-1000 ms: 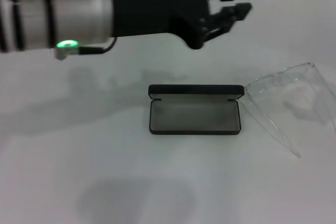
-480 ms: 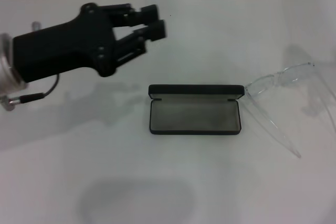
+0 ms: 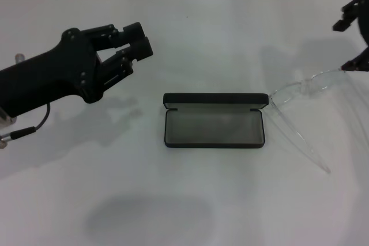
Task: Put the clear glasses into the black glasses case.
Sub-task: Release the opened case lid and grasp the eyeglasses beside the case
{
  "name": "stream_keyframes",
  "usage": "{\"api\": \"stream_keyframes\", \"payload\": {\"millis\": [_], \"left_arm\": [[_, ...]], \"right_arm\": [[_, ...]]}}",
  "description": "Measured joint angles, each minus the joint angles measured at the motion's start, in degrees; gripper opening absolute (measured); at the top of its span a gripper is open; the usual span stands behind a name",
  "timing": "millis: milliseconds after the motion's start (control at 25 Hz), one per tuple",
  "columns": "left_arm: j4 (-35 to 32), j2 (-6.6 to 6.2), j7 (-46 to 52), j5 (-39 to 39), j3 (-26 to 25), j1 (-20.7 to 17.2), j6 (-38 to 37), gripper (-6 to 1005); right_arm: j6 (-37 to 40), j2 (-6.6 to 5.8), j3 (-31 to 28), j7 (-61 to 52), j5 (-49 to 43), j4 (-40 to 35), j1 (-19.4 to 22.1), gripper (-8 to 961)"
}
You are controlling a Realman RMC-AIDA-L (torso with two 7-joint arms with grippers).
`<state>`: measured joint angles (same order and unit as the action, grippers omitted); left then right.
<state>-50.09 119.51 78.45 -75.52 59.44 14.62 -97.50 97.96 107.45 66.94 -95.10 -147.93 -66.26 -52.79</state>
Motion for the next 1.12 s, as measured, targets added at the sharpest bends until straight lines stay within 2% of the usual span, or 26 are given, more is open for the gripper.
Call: {"api": "stream_keyframes", "payload": {"millis": [200,360,440,840,1120], "left_arm": [[0.5,0.12,-1.5,0.0,-0.1,-0.2,-0.1,249],[1.1,0.19,-2.3,0.1,-0.2,0.1,-0.1,243],[1.6,0.19,-2.5,0.1,-0.2,0.3,-0.1,240],[3.2,0.15,-4.3,0.1,-0.2,0.4,0.1,224],[5.6,0.16,-4.8,0.1,-0.2,1.0,0.1,213]], "right_arm": [[-5.5,4.33,4.1,4.0,-3.9,1.8,-0.2,811],[-8.1,6.81,5.7,5.2,-7.5,6.3,-1.4,765],[-9.8,7.53,6.1,5.3,-9.0,8.7,-1.9,735],[-15.6,8.27,8.0,5.4,-9.3,14.6,-2.2,711],[-18.4,8.50,9.6,5.1,-9.3,15.5,-1.9,698]]}}
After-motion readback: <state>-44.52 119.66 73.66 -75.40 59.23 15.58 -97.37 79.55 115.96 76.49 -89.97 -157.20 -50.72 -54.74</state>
